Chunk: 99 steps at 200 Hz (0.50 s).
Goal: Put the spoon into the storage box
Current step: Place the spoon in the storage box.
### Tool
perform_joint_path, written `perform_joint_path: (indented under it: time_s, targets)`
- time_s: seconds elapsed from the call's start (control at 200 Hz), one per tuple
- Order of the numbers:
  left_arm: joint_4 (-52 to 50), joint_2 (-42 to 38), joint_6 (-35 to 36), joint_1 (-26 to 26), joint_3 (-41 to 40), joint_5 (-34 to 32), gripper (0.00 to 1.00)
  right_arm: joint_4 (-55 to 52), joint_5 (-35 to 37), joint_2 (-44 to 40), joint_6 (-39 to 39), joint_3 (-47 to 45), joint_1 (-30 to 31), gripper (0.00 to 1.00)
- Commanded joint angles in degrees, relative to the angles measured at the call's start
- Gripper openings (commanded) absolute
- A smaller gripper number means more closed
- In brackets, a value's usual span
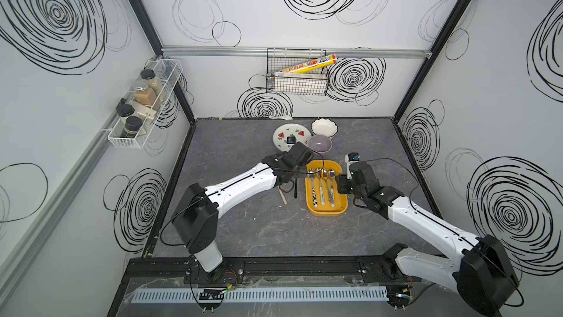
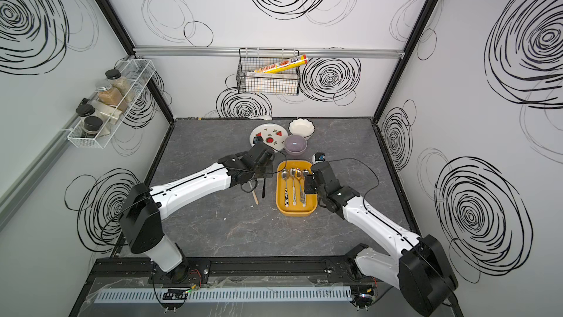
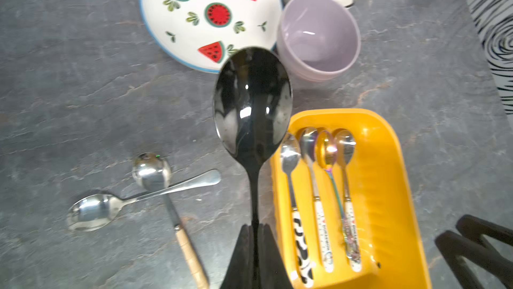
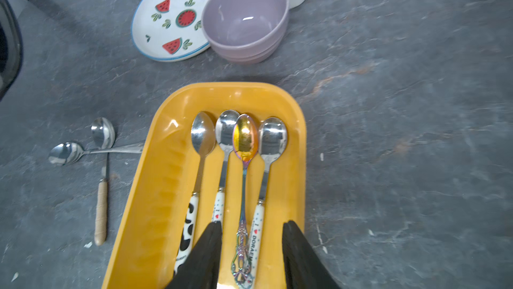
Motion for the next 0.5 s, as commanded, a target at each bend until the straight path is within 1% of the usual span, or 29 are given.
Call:
perform_joint_path:
  time_s: [0.0,0.11,0.215,0.375,0.491]
  targets:
    - [-2.69,4.83,-1.57,-2.81,6.14,-1.27,0.0,-1.77,7.14,-3.05,2.82,-0.42,-1.0,0.39]
    - [-3.24,10.07,-2.11,-4.66,12.51,-1.01,0.0,-2.21,8.1,-5.04,3.34,-0.76,-1.56,0.38]
    - [-3.71,14.9,-3.55,-5.28,16.72,-0.6,0.0,-1.64,7.43,-7.14,3.27,-1.68,-1.67,0.37]
    - [-2.87,19.91,-5.33,-5.78,18.88,0.92,0.0,-1.32,7.44,-9.9,3.02,-2.67,-1.74,0.37]
    - [-2.59,22.62,-6.62,-5.78,18.8,0.58,0.0,-1.4,7.12,-9.56,2.84,-2.5,-1.71,0.37]
